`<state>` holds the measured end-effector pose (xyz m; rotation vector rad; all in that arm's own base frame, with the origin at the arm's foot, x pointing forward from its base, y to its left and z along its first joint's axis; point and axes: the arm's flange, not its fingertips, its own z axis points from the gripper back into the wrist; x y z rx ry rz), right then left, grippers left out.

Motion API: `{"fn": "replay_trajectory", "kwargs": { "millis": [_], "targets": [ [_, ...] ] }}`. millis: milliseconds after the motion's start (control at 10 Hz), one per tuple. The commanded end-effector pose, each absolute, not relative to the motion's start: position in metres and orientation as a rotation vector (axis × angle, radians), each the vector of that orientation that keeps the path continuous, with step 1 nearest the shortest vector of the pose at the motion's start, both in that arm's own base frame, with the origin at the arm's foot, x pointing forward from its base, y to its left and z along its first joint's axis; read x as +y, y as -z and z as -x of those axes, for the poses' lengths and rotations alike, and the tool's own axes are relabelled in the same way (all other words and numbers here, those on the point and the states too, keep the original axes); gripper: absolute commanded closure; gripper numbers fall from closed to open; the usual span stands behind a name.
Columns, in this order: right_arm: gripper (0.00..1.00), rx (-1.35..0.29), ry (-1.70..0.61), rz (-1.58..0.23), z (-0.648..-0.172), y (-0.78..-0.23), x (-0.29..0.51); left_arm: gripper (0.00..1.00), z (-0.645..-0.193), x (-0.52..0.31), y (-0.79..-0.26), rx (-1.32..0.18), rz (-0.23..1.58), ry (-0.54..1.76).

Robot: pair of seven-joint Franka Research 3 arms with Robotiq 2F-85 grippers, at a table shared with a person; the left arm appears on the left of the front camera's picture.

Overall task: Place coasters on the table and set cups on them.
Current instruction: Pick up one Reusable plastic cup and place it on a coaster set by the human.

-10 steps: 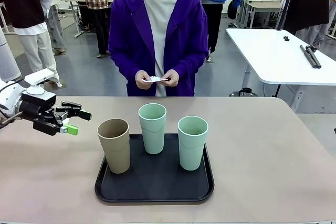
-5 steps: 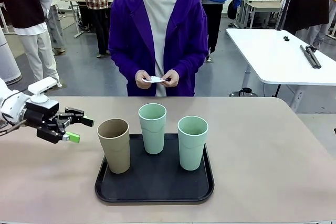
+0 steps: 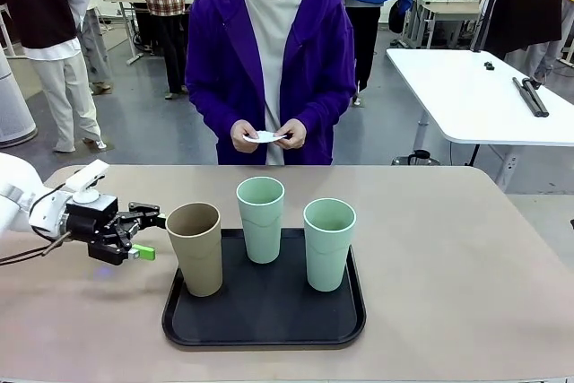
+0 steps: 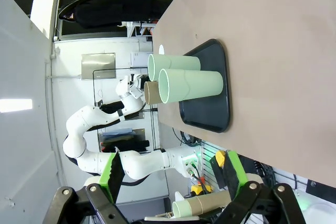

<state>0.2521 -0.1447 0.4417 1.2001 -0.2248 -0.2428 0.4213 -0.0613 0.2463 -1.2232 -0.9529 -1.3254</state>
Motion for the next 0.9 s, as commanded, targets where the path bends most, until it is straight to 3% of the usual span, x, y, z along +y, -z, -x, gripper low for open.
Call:
{"fn": "replay_trajectory", "kwargs": {
  "millis": [0, 800],
  "targets": [
    [0.00, -0.234, 0.240, -1.221, -0.254, -0.442, -0.145, 0.00, -0.424, -0.072, -0.240, -0.998, 1.288, 1.338],
    [0.00, -0.234, 0.240, -1.221, -0.254, -0.442, -0.145, 0.00, -0.431, -0.104, -0.221, -0.889, 1.378, 1.372]
  ]
}}
